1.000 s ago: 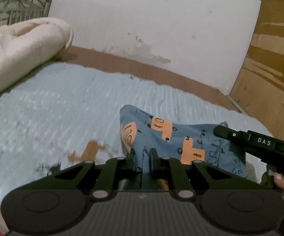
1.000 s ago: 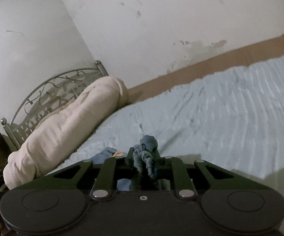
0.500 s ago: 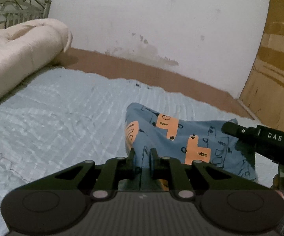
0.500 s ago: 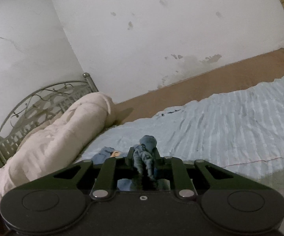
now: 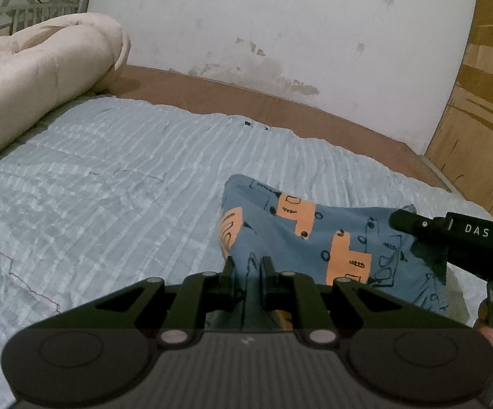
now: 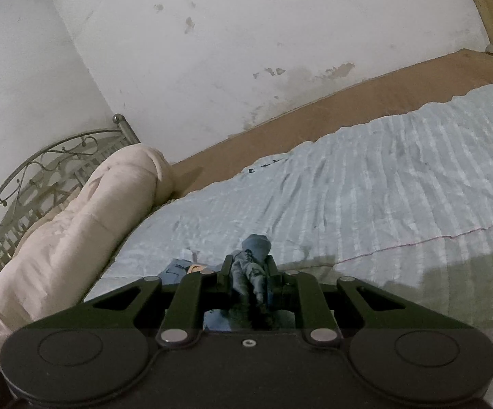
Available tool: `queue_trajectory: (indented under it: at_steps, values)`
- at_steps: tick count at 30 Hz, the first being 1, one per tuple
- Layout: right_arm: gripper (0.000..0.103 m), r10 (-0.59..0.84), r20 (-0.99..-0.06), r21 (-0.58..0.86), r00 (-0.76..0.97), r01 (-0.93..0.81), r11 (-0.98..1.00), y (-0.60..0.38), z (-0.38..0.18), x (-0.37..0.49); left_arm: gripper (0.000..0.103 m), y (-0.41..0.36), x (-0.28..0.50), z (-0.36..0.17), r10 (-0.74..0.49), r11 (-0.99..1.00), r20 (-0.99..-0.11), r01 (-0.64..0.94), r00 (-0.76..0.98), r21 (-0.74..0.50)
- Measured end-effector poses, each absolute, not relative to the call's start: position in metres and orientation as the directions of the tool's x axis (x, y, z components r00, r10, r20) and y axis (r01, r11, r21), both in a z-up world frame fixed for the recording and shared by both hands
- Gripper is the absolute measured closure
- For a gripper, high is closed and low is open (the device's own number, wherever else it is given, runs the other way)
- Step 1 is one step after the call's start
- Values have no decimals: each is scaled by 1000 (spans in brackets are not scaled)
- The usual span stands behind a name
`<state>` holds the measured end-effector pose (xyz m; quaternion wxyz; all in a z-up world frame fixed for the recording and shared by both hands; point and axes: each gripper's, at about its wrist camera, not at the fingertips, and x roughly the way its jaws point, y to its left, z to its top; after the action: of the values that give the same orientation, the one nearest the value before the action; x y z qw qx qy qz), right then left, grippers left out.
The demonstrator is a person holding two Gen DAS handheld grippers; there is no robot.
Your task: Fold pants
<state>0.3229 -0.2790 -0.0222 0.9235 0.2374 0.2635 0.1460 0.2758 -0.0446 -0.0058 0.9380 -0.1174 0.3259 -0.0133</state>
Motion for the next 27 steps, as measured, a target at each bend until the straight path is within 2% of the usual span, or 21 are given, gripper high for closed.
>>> queue_trajectory:
  at_steps: [5, 6, 7, 8, 9, 10, 11, 13, 15, 16, 18, 20, 27]
  values:
    - [86, 386, -424, 504, 820, -141, 852, -278, -24, 322, 87, -42, 278, -5, -110, 970, -620, -52, 777, -237]
    - [86, 382, -426, 501, 820, -138, 855, -278, -24, 322, 79, -41, 278, -5, -110, 970, -626, -53, 772, -237]
    - [83, 375, -430, 494, 821, -133, 859, -277, -23, 322, 59, -41, 278, -5, -105, 971, -638, -61, 763, -233]
    - [76, 363, -439, 481, 822, -126, 868, -275, -23, 322, 50, -42, 278, -5, -101, 971, -648, -66, 755, -229]
    - [73, 345, -451, 460, 823, -117, 880, -273, -23, 321, 38, -42, 275, -3, -94, 972, -650, -71, 754, -223]
    - [64, 324, -459, 435, 828, -108, 894, -270, -21, 319, 31, -43, 272, -1, -83, 974, -644, -75, 761, -214]
    - [54, 310, -465, 415, 829, -105, 904, -269, -21, 317, 28, -44, 268, 2, -72, 976, -636, -77, 768, -204]
    - [41, 289, -470, 375, 834, -108, 921, -266, -22, 309, 15, -46, 260, 7, -53, 978, -625, -85, 779, -189]
    - [29, 272, -462, 343, 844, -113, 933, -264, -20, 297, 10, -47, 250, 14, -44, 979, -614, -88, 788, -183]
    - [22, 264, -456, 329, 850, -115, 937, -263, -19, 290, 5, -47, 245, 18, -43, 979, -607, -87, 793, -183]
    - [14, 259, -436, 312, 862, -125, 942, -263, -13, 276, 1, -46, 233, 24, -34, 979, -588, -92, 808, -184]
    - [1, 260, -404, 298, 877, -142, 944, -263, -6, 259, 1, -46, 218, 30, -20, 980, -570, -97, 822, -175]
    - [1, 230, -316, 250, 921, -153, 956, -263, 22, 190, 1, -44, 154, 42, 11, 987, -533, -95, 846, -131]
